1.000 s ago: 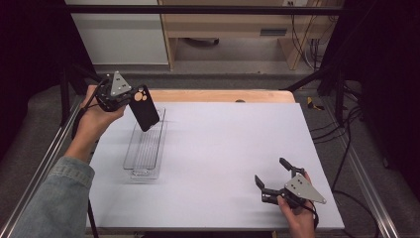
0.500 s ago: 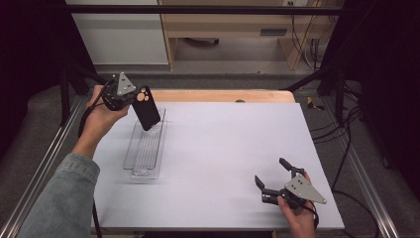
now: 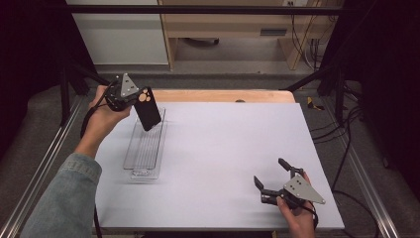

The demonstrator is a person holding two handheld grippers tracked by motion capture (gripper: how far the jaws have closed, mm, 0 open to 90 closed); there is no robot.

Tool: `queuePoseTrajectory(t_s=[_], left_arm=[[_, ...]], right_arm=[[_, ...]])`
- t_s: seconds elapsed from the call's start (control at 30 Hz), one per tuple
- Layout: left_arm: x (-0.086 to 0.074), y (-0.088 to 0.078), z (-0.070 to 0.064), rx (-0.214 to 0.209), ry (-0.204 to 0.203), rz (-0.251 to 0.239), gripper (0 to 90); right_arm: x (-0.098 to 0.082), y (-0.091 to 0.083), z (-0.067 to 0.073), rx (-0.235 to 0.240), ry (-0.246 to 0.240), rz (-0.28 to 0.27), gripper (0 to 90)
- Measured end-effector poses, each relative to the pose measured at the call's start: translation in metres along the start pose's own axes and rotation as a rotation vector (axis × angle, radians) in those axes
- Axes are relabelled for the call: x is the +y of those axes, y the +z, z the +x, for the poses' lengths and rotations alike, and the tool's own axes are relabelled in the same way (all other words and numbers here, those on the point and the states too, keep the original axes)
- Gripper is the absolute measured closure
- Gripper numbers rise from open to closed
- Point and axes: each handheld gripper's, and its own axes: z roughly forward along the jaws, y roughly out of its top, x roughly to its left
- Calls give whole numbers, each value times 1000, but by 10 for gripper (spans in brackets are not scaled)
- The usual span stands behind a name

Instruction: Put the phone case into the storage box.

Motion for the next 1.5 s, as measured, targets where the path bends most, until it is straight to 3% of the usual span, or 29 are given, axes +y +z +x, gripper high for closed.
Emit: queuePoseTrajectory(t_s=[0.77,1.5], left_arm=[[0,11,-9,4,34,2,838],[-3,19,-16,2,42,4,838]], right_arm=[[0,0,0,-3,2,1,34],[-1,0,0,-4,4,4,34]])
